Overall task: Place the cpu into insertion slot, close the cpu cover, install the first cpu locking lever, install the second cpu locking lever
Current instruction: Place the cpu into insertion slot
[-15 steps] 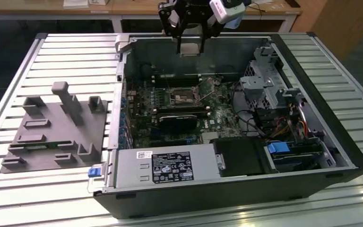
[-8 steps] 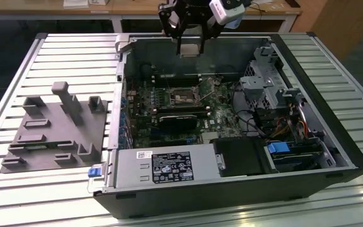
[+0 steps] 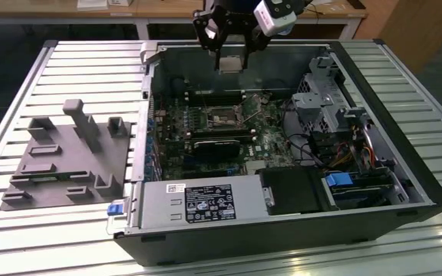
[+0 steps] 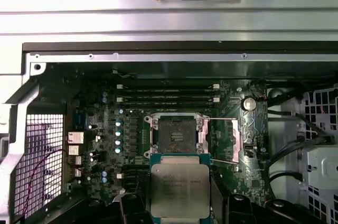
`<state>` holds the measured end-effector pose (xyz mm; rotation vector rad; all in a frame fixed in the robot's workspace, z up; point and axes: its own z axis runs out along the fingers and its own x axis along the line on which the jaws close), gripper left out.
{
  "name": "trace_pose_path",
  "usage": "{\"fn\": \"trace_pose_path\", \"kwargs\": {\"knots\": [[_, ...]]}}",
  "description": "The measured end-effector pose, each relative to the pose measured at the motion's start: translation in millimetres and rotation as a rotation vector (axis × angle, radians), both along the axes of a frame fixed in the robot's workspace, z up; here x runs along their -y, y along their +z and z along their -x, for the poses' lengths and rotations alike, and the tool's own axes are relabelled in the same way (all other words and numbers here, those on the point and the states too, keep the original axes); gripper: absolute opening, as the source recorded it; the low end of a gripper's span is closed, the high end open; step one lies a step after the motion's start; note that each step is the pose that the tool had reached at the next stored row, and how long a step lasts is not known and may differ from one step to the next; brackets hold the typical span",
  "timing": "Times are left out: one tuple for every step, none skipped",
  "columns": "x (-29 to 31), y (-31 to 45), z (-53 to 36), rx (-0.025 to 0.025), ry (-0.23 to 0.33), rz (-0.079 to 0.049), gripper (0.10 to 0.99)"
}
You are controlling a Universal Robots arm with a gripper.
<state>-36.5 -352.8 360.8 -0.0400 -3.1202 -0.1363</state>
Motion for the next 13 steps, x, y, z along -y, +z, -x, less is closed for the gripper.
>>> {"fn": "trace_pose_path", "kwargs": {"knots": [[0.0, -1.1, 0.0, 0.0, 0.0, 0.001, 0.537], [0.0, -2.1, 0.0, 0.0, 0.0, 0.003, 0.537], [0.0, -3.2, 0.0, 0.0, 0.0, 0.004, 0.537], [0.0, -4.3, 0.0, 0.0, 0.0, 0.006, 0.537], [0.0, -5.3, 0.0, 0.0, 0.0, 0.007, 0.537], [0.0, -6.4, 0.0, 0.0, 0.0, 0.009, 0.537], [0.0, -7.4, 0.0, 0.0, 0.0, 0.011, 0.537], [0.0, -8.4, 0.0, 0.0, 0.0, 0.013, 0.537], [0.0, -9.5, 0.0, 0.0, 0.0, 0.015, 0.537], [0.0, -10.6, 0.0, 0.0001, 0.0, 0.017, 0.537], [0.0, -11.6, 0.0, 0.0001, 0.0, 0.019, 0.537], [0.1, -13.0, 0.0, 0.0003, 0.0, 0.02, 0.537], [0.0, -14.3, 0.0, 0.0003, 0.0, 0.022, 0.537]]}}
